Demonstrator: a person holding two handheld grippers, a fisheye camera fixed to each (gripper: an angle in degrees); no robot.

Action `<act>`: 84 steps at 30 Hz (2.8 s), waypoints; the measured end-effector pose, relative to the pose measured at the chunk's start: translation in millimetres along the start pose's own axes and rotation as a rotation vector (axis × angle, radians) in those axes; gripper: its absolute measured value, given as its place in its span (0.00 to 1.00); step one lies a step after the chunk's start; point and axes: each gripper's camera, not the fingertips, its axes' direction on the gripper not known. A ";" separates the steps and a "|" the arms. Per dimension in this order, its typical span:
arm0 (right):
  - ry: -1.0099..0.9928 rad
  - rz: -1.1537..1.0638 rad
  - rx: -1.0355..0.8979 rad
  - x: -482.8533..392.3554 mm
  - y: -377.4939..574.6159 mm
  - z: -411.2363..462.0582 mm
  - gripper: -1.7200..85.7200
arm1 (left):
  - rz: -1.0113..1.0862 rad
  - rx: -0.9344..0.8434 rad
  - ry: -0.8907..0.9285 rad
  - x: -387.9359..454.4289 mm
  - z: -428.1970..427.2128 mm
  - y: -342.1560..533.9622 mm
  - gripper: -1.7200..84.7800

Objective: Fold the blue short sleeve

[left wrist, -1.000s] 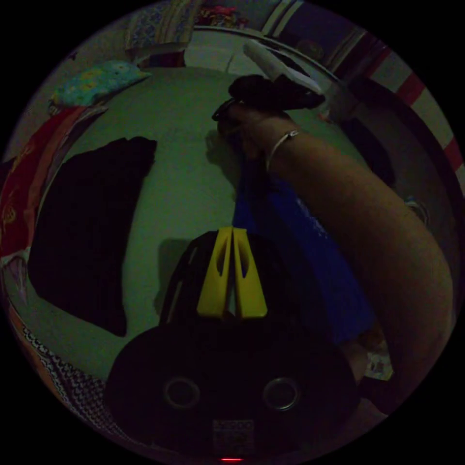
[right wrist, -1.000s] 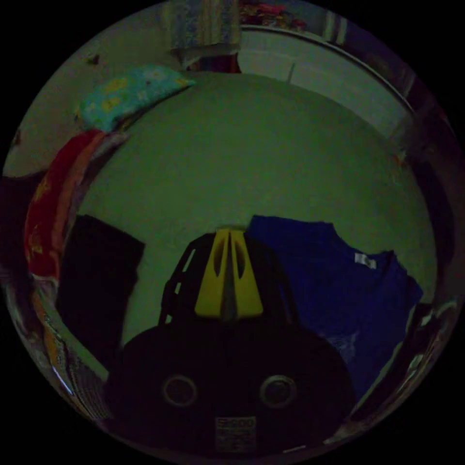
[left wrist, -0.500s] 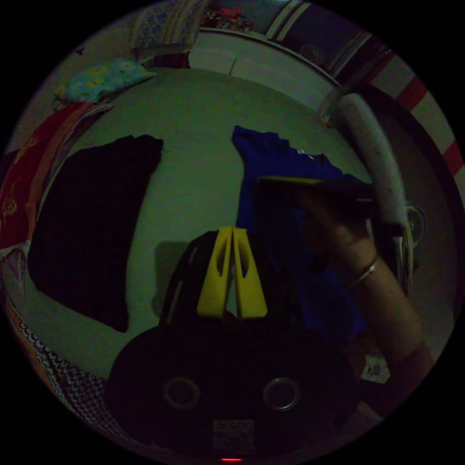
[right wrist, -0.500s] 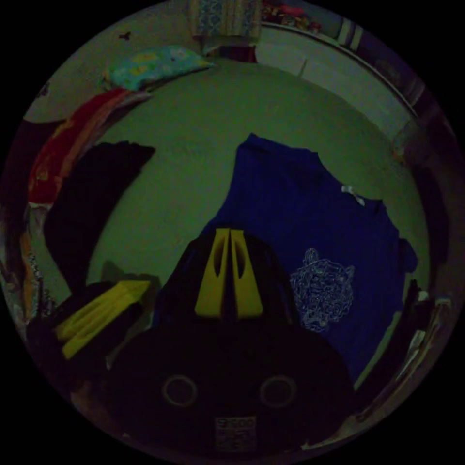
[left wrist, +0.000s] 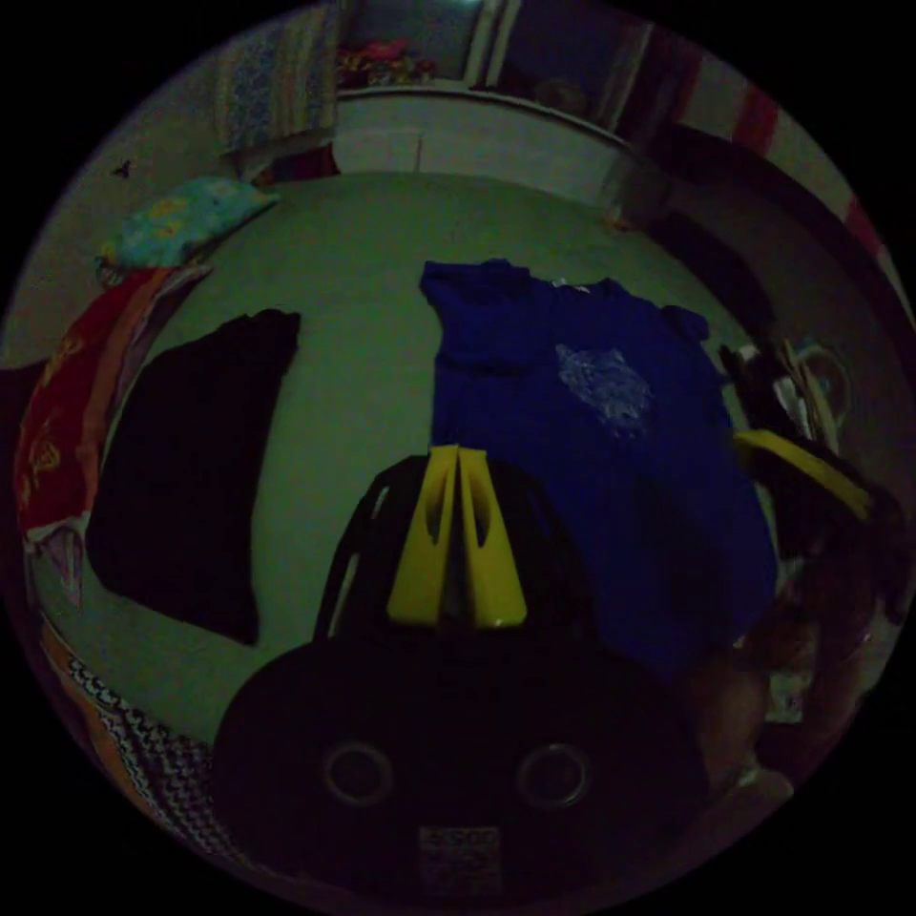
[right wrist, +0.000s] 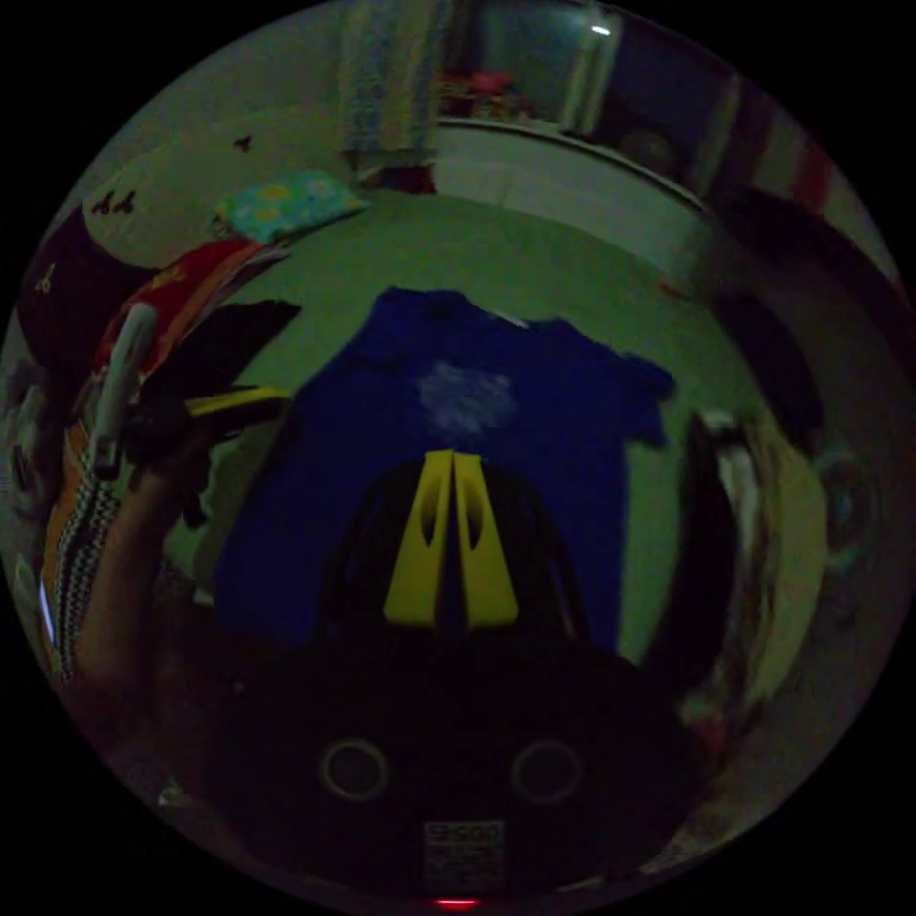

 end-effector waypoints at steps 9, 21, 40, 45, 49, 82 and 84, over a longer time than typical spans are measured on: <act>-0.130 0.275 0.087 190.9 118.6 -136.3 0.01 | 0.132 0.055 0.021 200.3 -84.0 26.3 0.01; -0.176 0.233 0.094 292.9 128.6 -186.1 0.01 | 0.367 0.125 0.051 398.5 -137.7 26.0 0.02; -0.397 0.210 -0.126 480.5 -296.3 -23.4 0.13 | 0.348 0.090 0.304 449.9 54.6 -167.2 0.21; -0.355 0.321 -0.293 520.5 -386.5 87.8 0.13 | 0.345 0.059 0.366 443.0 115.1 -210.9 0.18; -0.272 0.357 -0.408 530.2 -426.3 148.9 0.13 | 0.358 -0.014 0.395 439.6 159.0 -242.4 0.17; -0.273 -0.100 -0.281 386.0 -481.9 227.8 0.08 | 0.031 -0.011 0.416 116.7 213.6 -255.5 0.12; -0.271 -0.059 -0.363 382.4 -459.2 260.8 0.05 | 0.030 -0.005 0.404 104.1 212.8 -255.4 0.12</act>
